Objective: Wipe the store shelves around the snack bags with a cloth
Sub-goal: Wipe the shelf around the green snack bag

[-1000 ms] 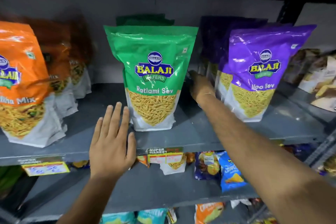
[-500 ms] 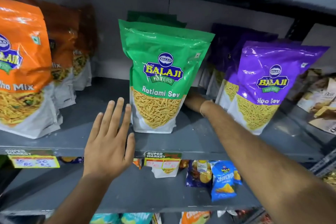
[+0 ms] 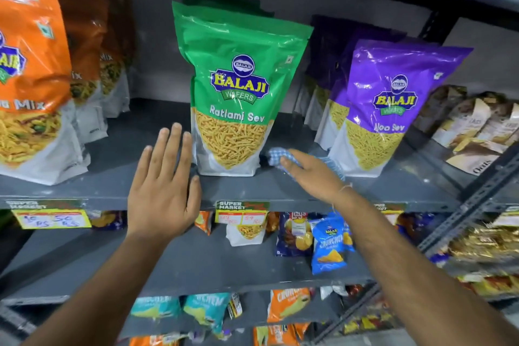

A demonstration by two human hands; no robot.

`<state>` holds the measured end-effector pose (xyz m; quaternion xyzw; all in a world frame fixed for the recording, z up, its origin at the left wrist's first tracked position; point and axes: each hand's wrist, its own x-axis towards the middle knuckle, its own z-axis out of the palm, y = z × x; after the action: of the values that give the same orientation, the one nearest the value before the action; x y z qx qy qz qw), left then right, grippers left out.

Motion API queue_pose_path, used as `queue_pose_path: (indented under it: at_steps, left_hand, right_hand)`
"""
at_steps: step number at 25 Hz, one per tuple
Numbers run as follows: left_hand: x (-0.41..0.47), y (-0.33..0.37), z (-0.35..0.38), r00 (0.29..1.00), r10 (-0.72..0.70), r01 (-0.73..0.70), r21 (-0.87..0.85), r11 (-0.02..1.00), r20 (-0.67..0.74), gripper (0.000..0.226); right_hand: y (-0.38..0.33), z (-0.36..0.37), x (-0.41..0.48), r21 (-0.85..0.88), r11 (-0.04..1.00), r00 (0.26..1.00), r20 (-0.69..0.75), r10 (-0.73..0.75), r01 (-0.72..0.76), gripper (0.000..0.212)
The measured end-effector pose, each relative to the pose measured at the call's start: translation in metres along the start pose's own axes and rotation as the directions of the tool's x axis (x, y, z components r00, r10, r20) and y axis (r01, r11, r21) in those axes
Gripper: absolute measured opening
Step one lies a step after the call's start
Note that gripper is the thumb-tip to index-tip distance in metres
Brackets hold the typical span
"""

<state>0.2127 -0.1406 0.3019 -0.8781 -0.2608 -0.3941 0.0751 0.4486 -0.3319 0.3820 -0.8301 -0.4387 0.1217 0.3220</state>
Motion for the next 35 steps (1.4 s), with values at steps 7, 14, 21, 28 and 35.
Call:
queue_pose_path:
  at_steps: [7,14,21,28,35]
  left_hand:
    - [0.0,-0.001,0.001,1.0,-0.006,0.006,-0.011,1.0,0.008,0.074]
    - [-0.001,0.0,0.0,1.0,-0.02,0.02,0.006,1.0,0.009,0.074]
    - [0.001,-0.001,-0.001,0.999,-0.022,0.021,0.005,1.0,0.027,0.074]
    - [0.002,0.0,-0.001,0.999,-0.029,0.028,0.02,0.999,0.044,0.074]
    - [0.001,0.001,-0.002,0.999,-0.011,0.011,0.002,1.0,0.038,0.072]
  right_hand:
    - [-0.002,-0.001,0.054,-0.078,0.987,0.99,-0.005,0.142,-0.142,0.043]
    - [0.002,0.017,-0.033,-0.107,0.992,0.997,0.018,0.074,-0.072,0.054]
    - [-0.001,-0.02,-0.019,0.098,0.995,0.949,-0.313,0.038,-0.008,0.031]
    - [-0.013,0.025,-0.038,-0.169,0.982,0.987,-0.149,0.057,-0.082,0.038]
    - [-0.022,0.007,-0.075,0.073,0.997,0.924,-0.383,0.009,0.02,0.024]
